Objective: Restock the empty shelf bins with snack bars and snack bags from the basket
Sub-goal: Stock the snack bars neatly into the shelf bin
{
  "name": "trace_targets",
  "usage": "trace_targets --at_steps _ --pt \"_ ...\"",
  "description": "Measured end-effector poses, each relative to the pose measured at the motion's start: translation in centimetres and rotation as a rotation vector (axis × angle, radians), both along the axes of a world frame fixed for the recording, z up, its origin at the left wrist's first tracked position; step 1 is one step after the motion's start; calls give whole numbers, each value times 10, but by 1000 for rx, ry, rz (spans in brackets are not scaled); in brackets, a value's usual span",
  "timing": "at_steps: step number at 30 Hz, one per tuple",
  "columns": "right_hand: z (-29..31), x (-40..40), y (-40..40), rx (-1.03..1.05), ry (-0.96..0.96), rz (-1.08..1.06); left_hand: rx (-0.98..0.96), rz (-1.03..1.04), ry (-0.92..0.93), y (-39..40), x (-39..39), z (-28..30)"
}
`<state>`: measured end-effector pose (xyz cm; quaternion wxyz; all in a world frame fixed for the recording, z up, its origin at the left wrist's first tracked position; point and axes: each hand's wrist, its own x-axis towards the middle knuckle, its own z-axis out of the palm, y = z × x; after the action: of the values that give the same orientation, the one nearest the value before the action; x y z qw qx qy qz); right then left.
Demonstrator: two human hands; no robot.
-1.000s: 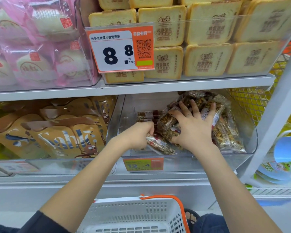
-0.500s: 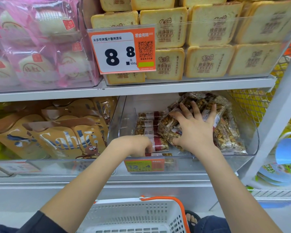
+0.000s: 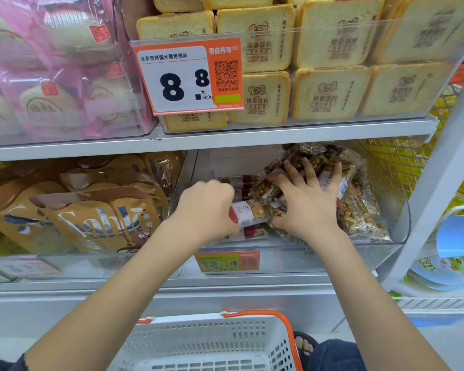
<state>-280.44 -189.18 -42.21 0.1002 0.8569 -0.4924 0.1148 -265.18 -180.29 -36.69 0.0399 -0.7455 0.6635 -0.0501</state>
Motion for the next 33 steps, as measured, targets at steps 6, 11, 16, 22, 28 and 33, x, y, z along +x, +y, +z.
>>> trace_targets --at_steps 6,11,16,22,28,33 --pt "1 0 2 3 -23 4 141 125 167 -11 -6 -20" --pt "2 0 2 18 -24 0 261 113 412 -29 5 -44" --pt "1 -2 0 16 -7 7 304 -141 252 -30 25 -42" --pt "1 -3 0 15 -31 20 192 -330 -143 -35 17 -47" --pt "1 -1 -2 -6 -64 12 368 -259 3 -30 8 -38" --pt "4 -5 -4 6 -67 7 427 -270 74 -27 9 -41"
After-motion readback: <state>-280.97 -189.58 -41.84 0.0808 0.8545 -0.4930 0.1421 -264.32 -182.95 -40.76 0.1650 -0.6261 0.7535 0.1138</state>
